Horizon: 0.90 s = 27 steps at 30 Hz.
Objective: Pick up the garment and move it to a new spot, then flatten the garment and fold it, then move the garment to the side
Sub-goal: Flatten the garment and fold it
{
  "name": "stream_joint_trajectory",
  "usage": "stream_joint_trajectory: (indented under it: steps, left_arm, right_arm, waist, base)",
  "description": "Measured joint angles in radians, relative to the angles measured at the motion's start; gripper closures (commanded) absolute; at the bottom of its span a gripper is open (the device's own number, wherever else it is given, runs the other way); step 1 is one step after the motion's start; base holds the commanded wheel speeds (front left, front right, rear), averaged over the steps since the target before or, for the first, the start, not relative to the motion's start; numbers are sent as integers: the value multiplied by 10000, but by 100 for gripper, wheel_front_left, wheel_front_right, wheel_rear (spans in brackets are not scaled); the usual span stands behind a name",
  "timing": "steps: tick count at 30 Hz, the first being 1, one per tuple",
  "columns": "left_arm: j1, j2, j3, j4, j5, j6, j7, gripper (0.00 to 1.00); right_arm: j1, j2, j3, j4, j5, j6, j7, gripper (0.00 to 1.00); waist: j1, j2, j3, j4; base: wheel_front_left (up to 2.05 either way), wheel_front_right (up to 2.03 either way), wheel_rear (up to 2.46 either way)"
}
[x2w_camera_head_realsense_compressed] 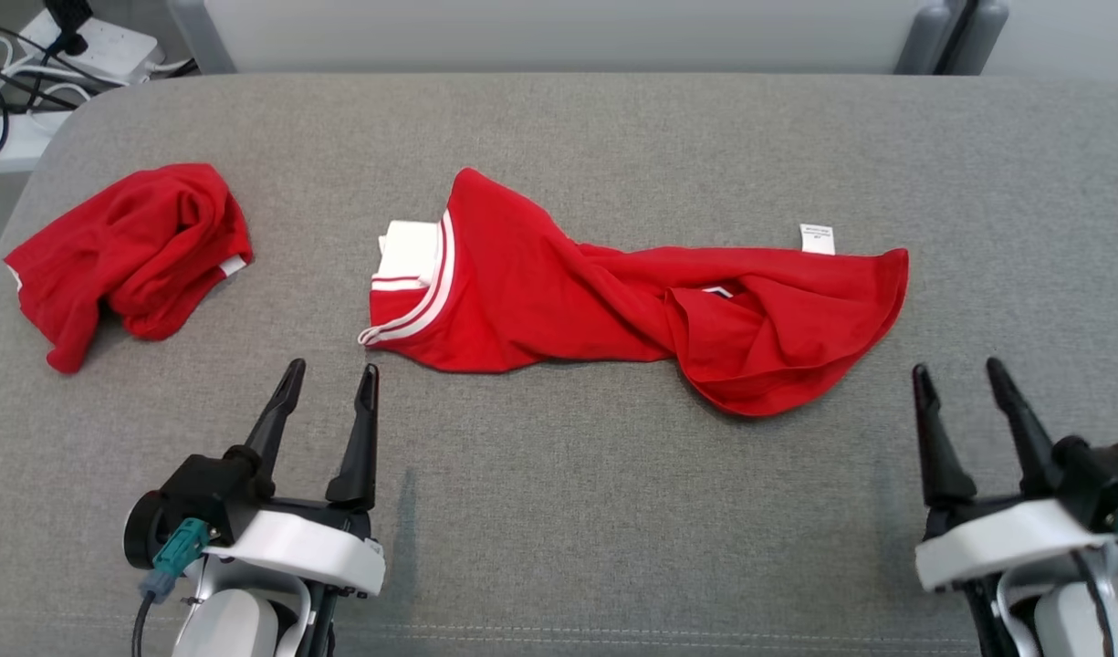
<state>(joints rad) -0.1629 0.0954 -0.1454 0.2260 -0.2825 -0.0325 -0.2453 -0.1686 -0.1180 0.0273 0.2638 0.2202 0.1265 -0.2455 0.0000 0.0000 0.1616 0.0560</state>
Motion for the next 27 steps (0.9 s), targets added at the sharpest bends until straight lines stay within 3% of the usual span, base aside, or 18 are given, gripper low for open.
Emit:
stream_joint_trajectory:
  steps: [7,14,27]
  left_arm:
    - [396,249,221,-35,-96,176,253,0]
    - [706,477,382,-40,-178,384,326,0]
    - [955,508,435,-151,-276,516,514,0]
  right_arm:
    - [1391,466,71,-1505,-485,0,447,0]
    - [2127,596,148,-2213,-539,0,709,0]
    - [2592,759,226,-2548,-522,0,965,0]
  waist:
    - [0,0,-342,-150]
    - [0,0,-549,-318]
    - [0,0,-646,-440]
  base:
    - [0,0,0]
    - [0,0,0]
    - [0,0,0]
